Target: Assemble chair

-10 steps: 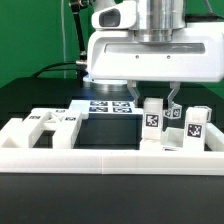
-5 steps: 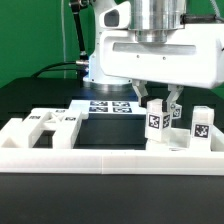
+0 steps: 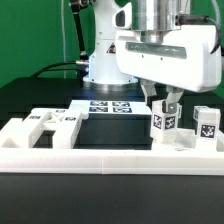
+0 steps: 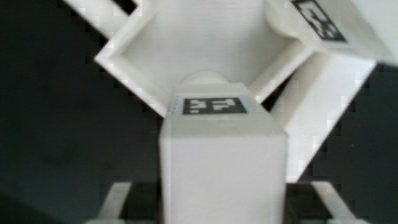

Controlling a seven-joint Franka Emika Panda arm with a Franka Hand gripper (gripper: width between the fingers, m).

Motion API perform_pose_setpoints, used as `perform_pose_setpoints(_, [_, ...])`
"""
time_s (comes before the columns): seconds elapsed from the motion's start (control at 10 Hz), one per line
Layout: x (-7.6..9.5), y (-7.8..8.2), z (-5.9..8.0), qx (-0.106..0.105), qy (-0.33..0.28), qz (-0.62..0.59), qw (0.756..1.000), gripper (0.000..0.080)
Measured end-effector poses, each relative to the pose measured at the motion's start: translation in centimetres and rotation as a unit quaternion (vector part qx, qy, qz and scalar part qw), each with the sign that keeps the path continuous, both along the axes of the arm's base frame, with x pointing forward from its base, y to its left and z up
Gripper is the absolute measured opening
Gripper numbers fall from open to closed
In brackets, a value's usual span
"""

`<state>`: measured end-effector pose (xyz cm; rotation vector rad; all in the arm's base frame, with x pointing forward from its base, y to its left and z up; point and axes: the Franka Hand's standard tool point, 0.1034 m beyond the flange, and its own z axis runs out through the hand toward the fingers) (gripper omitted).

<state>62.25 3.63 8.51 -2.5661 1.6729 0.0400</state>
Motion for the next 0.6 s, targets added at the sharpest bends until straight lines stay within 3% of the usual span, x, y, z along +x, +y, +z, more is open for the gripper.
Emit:
perform_pose_setpoints(0.3, [-0.02,0.52,-0.03,0.005,0.008,-0.097,0.995,0.0290])
perform_pose_setpoints(0.6, [-0.04,0.66,-0.04,0.005,0.006,-0.078,0.997,0.0291])
